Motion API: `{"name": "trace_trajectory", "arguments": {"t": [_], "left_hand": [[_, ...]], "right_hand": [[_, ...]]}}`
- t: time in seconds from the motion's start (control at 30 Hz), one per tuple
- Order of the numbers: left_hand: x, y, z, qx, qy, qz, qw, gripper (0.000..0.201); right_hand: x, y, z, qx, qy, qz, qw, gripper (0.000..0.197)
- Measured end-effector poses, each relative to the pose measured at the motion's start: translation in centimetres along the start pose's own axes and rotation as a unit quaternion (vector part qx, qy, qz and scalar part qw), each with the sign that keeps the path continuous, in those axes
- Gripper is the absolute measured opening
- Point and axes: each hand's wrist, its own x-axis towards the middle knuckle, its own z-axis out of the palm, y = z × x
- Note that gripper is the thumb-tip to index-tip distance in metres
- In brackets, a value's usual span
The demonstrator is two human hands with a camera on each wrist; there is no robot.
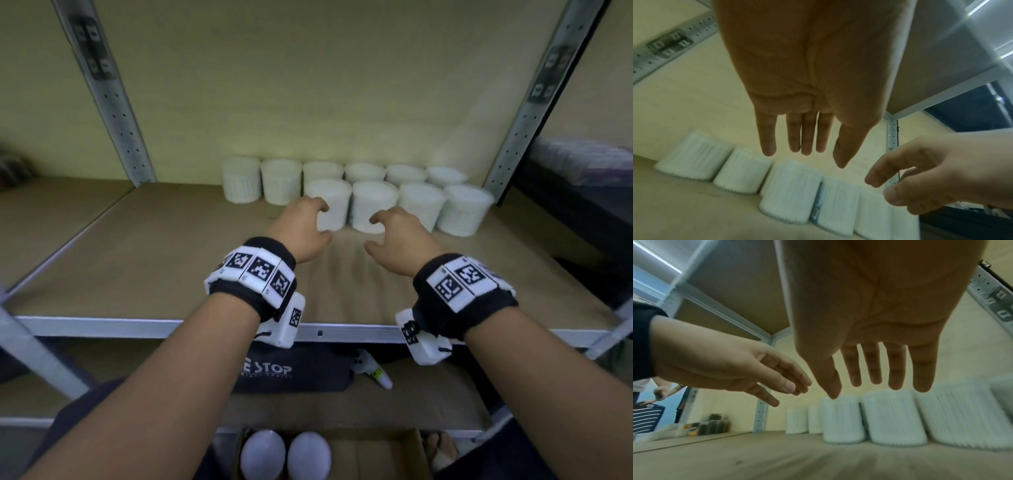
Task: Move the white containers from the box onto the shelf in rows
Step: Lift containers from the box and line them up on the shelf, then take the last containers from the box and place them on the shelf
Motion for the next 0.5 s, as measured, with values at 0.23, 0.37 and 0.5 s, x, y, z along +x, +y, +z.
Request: {"name": "trace_trajectory", "arguments": {"t": [0.23,0.37,0.5], "left_hand": [[-9.2,0.0,-0.9,0.008,-0.027,-0.004,1.0,0.043],[-13.4,-0.8,0.0,-0.015,-0.023,-0.011,1.0,0.033],[-16.0,-2.2,1.9,-0.039,-0.083,-0.047,0.995,0.025]], "right_hand": [[-7.3,-3.0,1.0,0.042,0.01,-0.026,0.999,0.041],[-10.7,-3.8,3.0,0.081,0.02,-0.05,0.995,0.029],[-13.7,-4.0,5.9,0.084,-0.005,-0.051,0.995,0.011]]}}
